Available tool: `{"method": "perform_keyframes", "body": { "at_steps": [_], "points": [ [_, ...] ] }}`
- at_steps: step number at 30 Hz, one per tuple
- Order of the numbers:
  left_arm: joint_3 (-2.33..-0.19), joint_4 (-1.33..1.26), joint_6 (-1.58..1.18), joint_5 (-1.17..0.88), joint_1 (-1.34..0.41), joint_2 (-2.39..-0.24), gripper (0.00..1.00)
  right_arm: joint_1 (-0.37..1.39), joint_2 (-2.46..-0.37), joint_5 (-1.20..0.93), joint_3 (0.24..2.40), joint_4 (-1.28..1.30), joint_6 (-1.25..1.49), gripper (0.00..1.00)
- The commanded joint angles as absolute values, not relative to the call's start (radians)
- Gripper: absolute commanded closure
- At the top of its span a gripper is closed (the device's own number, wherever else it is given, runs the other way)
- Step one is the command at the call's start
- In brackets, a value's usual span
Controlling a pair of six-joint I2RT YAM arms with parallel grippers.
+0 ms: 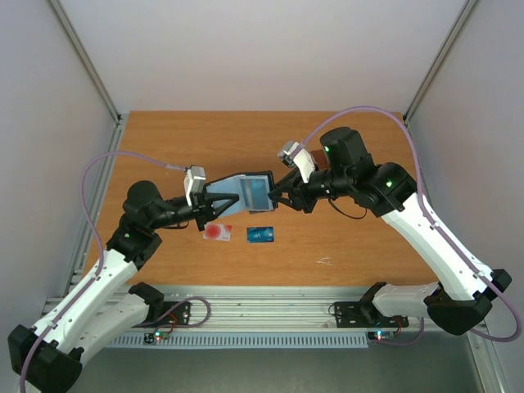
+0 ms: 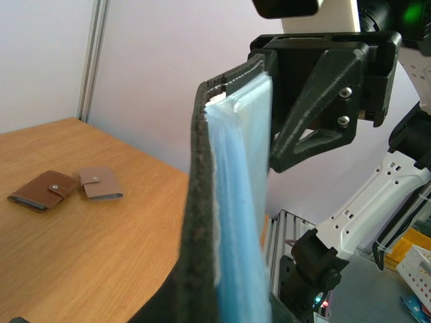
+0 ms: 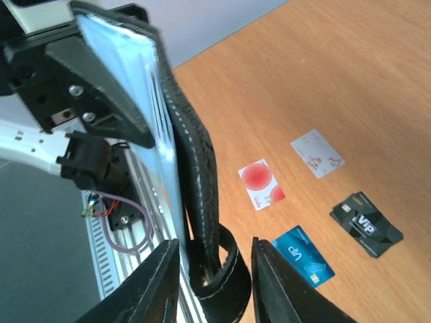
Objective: Take the credit cards out of the card holder
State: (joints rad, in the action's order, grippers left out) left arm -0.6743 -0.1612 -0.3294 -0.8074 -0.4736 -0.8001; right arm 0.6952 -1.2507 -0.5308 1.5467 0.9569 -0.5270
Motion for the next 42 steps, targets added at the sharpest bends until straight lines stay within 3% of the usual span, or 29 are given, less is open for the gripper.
{"method": "perform_keyframes", "body": {
  "at_steps": [1,10,21,42],
  "points": [
    [-0.694,-0.208,-0.325,-0.809,-0.476,-0.787,1.0,0.693,-1.238,-0.41,1.537,0.922,-0.514,0.72],
    [-0.691,-0.21,-0.325,-0.814,-0.477,-0.788,1.0,0.693,-1.255,-0.395,1.533,0.928,-0.51,0.72],
    [-0.691,-0.204,-0.326,-0.8,-0.477,-0.799,1.0,0.696,-1.305,-0.541,1.54,0.87,-0.473,0.59],
    [-0.686,-0.205,-0.283,-0.841,-0.48,-0.794,1.0,0.651,-1.267,-0.413,1.547,0.956,-0.517,0.6]
  ]
}}
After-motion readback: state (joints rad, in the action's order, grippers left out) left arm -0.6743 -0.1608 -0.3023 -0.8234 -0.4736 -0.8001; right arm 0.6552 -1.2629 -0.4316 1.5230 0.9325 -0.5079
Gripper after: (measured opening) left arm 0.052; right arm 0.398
